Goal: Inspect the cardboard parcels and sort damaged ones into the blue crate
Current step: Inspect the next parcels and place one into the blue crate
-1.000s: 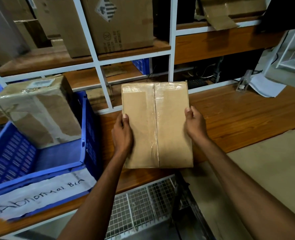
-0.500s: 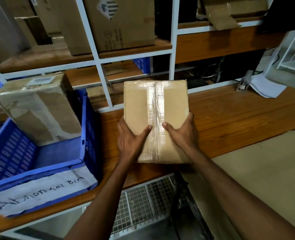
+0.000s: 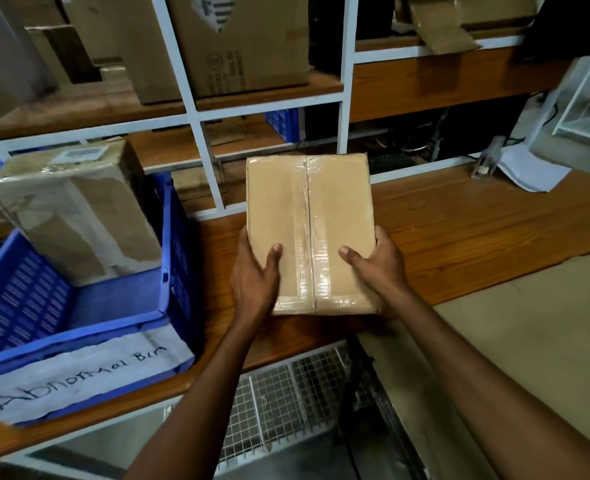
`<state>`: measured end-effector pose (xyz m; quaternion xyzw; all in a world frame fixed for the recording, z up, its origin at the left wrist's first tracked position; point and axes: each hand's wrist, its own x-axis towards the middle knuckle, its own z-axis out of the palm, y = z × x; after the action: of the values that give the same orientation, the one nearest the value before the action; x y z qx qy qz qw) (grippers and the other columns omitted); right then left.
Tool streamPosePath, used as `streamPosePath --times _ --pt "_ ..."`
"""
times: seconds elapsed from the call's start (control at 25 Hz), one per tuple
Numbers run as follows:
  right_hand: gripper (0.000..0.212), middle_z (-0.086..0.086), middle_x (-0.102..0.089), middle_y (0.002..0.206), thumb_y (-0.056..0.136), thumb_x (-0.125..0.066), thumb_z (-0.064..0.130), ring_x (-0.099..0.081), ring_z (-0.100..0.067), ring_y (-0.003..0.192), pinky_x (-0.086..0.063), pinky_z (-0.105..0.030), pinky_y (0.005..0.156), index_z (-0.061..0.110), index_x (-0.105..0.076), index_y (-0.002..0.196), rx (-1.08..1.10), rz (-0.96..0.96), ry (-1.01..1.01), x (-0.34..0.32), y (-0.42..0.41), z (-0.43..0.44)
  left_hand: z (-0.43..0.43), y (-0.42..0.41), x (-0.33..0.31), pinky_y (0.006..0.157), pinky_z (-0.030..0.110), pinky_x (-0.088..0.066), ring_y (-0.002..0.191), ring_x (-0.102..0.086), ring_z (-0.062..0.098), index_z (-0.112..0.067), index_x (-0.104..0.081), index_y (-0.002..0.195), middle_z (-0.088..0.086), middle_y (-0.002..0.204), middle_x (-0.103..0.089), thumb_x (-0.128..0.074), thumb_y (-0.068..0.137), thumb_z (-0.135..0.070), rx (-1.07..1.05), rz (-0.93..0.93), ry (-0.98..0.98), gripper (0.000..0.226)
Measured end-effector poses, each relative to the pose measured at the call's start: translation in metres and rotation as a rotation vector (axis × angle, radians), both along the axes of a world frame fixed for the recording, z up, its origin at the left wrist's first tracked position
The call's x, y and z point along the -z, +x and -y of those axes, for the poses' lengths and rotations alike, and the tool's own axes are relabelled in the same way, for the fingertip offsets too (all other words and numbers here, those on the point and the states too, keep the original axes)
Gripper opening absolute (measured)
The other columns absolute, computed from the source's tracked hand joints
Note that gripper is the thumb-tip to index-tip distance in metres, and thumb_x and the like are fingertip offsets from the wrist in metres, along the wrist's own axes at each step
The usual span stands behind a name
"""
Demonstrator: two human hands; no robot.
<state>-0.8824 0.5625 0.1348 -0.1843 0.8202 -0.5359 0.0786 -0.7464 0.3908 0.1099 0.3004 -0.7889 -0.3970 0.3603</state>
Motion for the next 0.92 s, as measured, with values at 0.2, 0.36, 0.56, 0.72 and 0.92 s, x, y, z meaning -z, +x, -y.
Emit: streamPosePath --times 0.2,0.36,0.56,0.72,0.92 --pt "0.031 -0.002 -0.069 0.115 0.103 -0.059 0.036 -0.066 -0.021 0.107 -0.049 -0.03 0.076 0.015 -0.062 0.126 0.014 -0.005 -0.067 0.002 -0.002 -0.01 -0.001 0.008 -0.005 0.094 0.009 -0.044 0.116 -0.053 0.006 -0.018 -0.037 0.159 -0.008 0.14 -0.054 -0.04 0.113 -0.032 -0.005 -0.08 0.036 0.048" --pt "0.033 -0.006 -0.069 0.108 0.109 -0.046 0.037 -0.064 -0.023 0.1 -0.045 -0.03 0.072 0.013 -0.067 0.116 0.084 0.031 -0.049 0.001 -0.006 -0.012 0.0 0.011 -0.005 0.097 0.018 -0.043 0.121 -0.05 0.006 -0.02 -0.04 0.156 -0.01 0.137 -0.052 -0.039 0.113 -0.032 0.001 -0.095 0.139 0.045" --pt "0.031 -0.006 -0.069 0.105 0.109 -0.047 0.036 -0.065 -0.025 0.099 -0.052 -0.038 0.08 0.013 -0.067 0.113 0.087 0.038 -0.027 -0.001 -0.004 -0.012 0.009 0.016 0.004 0.107 0.048 -0.049 0.126 -0.055 0.02 -0.021 -0.04 0.155 0.003 0.145 -0.055 -0.041 0.111 -0.041 0.059 -0.035 0.274 0.049" --pt "0.041 -0.006 -0.067 0.12 0.103 -0.057 0.044 -0.063 -0.026 0.11 -0.049 -0.035 0.081 0.013 -0.06 0.129 0.091 0.059 0.046 0.014 0.017 -0.011 -0.002 0.026 0.009 0.103 0.043 -0.054 0.13 -0.056 0.017 -0.023 -0.034 0.158 -0.002 0.147 -0.053 -0.065 0.101 -0.038 0.15 -0.067 0.288 0.067" --pt "0.08 0.003 -0.058 0.123 0.08 -0.081 0.055 -0.058 -0.02 0.11 -0.055 -0.042 0.088 0.02 -0.042 0.141 0.08 0.049 0.155 0.016 0.021 -0.006 -0.004 0.024 0.007 0.103 0.036 -0.05 0.128 -0.05 0.009 -0.033 -0.025 0.156 -0.013 0.145 -0.046 -0.083 0.084 -0.049 0.196 0.044 0.175 0.094"
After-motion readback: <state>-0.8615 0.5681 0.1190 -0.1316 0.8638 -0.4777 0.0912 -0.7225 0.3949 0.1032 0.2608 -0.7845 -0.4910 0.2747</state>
